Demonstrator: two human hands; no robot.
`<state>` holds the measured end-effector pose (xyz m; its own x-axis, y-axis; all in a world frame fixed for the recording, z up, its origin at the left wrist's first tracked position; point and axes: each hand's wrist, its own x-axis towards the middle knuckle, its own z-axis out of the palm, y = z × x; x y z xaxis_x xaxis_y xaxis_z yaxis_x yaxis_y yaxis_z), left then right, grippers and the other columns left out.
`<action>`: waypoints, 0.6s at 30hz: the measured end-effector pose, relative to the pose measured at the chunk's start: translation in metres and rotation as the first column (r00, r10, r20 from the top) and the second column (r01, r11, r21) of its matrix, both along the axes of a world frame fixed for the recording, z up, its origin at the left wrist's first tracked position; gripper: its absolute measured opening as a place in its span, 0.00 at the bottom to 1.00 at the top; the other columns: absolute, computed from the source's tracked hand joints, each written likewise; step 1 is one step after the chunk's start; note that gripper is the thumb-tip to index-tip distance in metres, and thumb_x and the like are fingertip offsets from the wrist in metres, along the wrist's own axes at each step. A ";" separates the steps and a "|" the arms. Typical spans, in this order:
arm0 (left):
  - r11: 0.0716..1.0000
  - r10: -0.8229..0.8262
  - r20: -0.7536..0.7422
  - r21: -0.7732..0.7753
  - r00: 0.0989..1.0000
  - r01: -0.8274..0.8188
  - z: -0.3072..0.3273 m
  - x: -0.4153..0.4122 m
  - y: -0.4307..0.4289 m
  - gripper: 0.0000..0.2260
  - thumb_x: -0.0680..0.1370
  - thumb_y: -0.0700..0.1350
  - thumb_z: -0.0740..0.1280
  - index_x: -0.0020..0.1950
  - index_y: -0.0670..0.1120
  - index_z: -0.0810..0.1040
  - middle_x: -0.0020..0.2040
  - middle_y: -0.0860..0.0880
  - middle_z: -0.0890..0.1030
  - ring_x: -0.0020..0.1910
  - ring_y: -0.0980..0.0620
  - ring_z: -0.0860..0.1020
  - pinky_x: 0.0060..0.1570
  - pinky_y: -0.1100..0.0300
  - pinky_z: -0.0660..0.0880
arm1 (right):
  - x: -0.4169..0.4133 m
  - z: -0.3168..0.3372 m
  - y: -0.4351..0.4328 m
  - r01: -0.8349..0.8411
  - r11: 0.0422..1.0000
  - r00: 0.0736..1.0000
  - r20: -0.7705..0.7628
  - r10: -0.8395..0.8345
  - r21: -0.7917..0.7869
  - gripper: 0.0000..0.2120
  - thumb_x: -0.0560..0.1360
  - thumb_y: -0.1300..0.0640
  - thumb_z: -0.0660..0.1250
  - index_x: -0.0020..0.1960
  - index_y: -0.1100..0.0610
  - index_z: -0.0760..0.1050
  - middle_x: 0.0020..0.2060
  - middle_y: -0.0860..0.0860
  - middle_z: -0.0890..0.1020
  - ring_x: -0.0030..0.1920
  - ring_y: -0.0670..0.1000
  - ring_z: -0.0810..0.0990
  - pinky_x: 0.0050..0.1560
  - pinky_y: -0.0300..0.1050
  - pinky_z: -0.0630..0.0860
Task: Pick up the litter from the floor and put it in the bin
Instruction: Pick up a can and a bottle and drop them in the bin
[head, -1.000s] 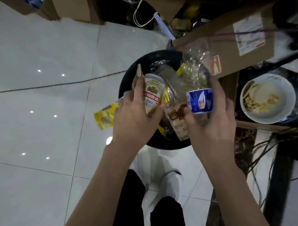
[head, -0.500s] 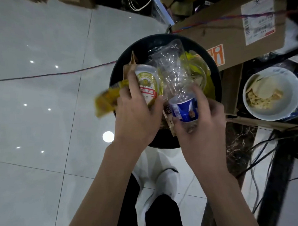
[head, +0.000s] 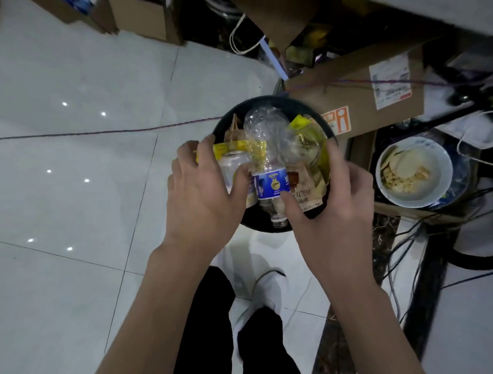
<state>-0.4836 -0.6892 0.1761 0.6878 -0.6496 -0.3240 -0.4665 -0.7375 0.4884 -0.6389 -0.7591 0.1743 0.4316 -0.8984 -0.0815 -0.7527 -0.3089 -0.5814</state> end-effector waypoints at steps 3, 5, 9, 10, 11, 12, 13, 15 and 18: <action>1.000 -0.001 0.014 -0.011 1.000 0.001 0.052 0.002 0.009 0.28 0.79 0.55 0.65 0.74 0.43 0.65 0.69 0.40 0.68 0.64 0.38 0.70 0.62 0.47 0.67 | 0.003 0.049 0.006 -0.002 0.999 0.999 0.034 0.001 0.035 0.38 0.74 0.49 0.75 0.78 0.51 0.62 0.63 0.56 0.70 0.64 0.54 0.72 0.65 0.56 0.73; 0.999 0.002 0.020 -0.037 1.000 -0.001 0.093 0.002 0.013 0.27 0.79 0.55 0.64 0.74 0.43 0.66 0.70 0.39 0.68 0.66 0.38 0.70 0.63 0.47 0.67 | 0.005 0.089 0.007 0.002 0.994 0.999 0.034 -0.006 0.111 0.38 0.74 0.47 0.74 0.79 0.46 0.59 0.65 0.51 0.68 0.66 0.50 0.70 0.68 0.51 0.71; 0.994 0.011 0.060 -0.112 0.998 -0.004 0.193 -0.001 0.022 0.29 0.78 0.58 0.60 0.73 0.43 0.67 0.70 0.40 0.69 0.68 0.41 0.69 0.66 0.46 0.69 | 0.007 0.187 0.008 -0.022 0.995 0.997 0.075 0.014 0.097 0.36 0.74 0.46 0.72 0.78 0.45 0.61 0.67 0.50 0.67 0.67 0.50 0.69 0.70 0.52 0.69; 0.991 0.017 0.075 -0.134 0.997 -0.007 0.219 -0.002 0.025 0.29 0.78 0.58 0.60 0.73 0.43 0.67 0.70 0.40 0.69 0.68 0.41 0.69 0.66 0.45 0.69 | 0.006 0.213 0.009 -0.030 0.997 0.996 0.085 0.023 0.077 0.36 0.74 0.46 0.73 0.78 0.45 0.61 0.66 0.50 0.67 0.67 0.50 0.69 0.69 0.53 0.69; 0.988 0.022 0.090 -0.155 0.996 -0.008 0.247 -0.004 0.027 0.29 0.78 0.58 0.60 0.73 0.43 0.67 0.70 0.40 0.69 0.68 0.41 0.69 0.66 0.45 0.70 | 0.004 0.239 0.009 -0.032 0.997 0.995 0.097 0.026 0.064 0.35 0.74 0.46 0.73 0.77 0.45 0.61 0.66 0.50 0.67 0.66 0.50 0.69 0.68 0.53 0.69; 0.985 0.026 0.104 -0.172 0.994 -0.007 0.275 -0.006 0.030 0.28 0.78 0.57 0.60 0.73 0.42 0.67 0.69 0.40 0.69 0.68 0.41 0.69 0.65 0.44 0.70 | 0.002 0.266 0.010 -0.030 0.998 0.993 0.113 0.024 0.058 0.35 0.74 0.46 0.73 0.77 0.45 0.62 0.66 0.50 0.67 0.66 0.50 0.69 0.68 0.53 0.70; 0.982 0.028 0.119 -0.190 0.992 -0.005 0.303 -0.008 0.034 0.28 0.78 0.57 0.60 0.73 0.42 0.67 0.69 0.40 0.69 0.68 0.41 0.69 0.65 0.44 0.70 | -0.001 0.293 0.010 -0.032 0.998 0.990 0.136 0.026 0.046 0.35 0.74 0.46 0.73 0.77 0.45 0.62 0.66 0.50 0.68 0.67 0.50 0.69 0.68 0.52 0.70; 0.977 0.031 0.145 -0.211 0.989 0.001 0.360 -0.014 0.041 0.27 0.79 0.57 0.61 0.73 0.42 0.67 0.70 0.41 0.69 0.68 0.42 0.69 0.65 0.44 0.69 | -0.006 0.346 0.011 -0.054 0.999 0.982 0.181 0.053 -0.002 0.34 0.74 0.47 0.72 0.77 0.47 0.63 0.65 0.51 0.68 0.67 0.51 0.70 0.68 0.52 0.70; 0.969 0.040 0.188 -0.248 0.981 0.007 0.441 -0.026 0.057 0.26 0.80 0.56 0.62 0.74 0.44 0.66 0.70 0.43 0.68 0.69 0.43 0.68 0.66 0.46 0.68 | -0.013 0.421 0.018 -0.095 0.992 0.966 0.234 0.112 -0.081 0.31 0.75 0.48 0.72 0.75 0.50 0.66 0.64 0.51 0.71 0.67 0.51 0.71 0.67 0.53 0.71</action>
<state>-0.5094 -0.6322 0.6170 0.7323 -0.6808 -0.0180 -0.5570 -0.6139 0.5594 -0.6519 -0.7416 0.5956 0.5221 -0.8476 0.0948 -0.5570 -0.4231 -0.7147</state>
